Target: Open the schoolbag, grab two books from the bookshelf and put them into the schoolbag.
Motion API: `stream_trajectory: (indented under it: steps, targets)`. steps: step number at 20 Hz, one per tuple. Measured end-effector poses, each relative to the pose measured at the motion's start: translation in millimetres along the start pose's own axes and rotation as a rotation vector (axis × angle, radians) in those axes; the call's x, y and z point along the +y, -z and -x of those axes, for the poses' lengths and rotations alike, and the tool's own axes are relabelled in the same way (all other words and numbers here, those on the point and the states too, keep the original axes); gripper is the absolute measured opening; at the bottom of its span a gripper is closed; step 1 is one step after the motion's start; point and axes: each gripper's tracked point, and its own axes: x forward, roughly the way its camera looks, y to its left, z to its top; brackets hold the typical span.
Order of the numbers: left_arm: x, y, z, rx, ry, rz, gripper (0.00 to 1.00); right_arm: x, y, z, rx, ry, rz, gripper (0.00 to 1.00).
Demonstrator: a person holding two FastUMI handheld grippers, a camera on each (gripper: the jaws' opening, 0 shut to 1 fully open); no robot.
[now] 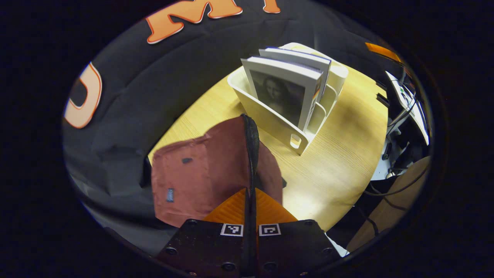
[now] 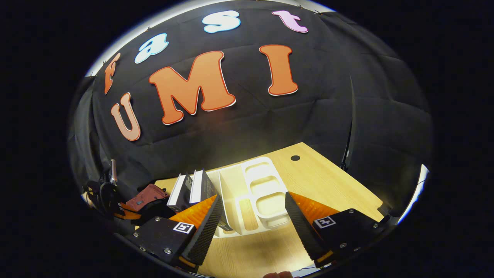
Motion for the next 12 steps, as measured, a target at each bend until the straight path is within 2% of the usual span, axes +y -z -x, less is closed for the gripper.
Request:
stream_trajectory:
  steps: [3,4,6,7,9,11,12]
  targets:
    - [54,-12,14,-0.028,-0.055,-0.054,0.01,30,-2,0,-0.008,-0.001,0.009,0.97]
    - [80,-13,19,-0.035,-0.079,-0.045,0.0,41,-4,0,-0.007,-0.004,0.018,0.97]
    - [126,-2,29,-0.038,-0.117,-0.012,0.0,50,-13,0,-0.016,0.041,0.092,0.97]
    - [139,3,31,-0.046,-0.117,0.002,0.01,56,-21,0,-0.029,0.056,0.144,0.97]
    - [151,8,28,-0.063,-0.099,0.037,0.01,82,-40,2,-0.048,0.034,0.209,0.97]
    - [145,12,24,-0.088,-0.039,0.094,0.01,109,-55,-4,-0.027,-0.017,0.231,0.97]
    - [139,12,23,-0.096,-0.006,0.111,0.01,121,-63,-8,-0.007,-0.035,0.245,1.0]
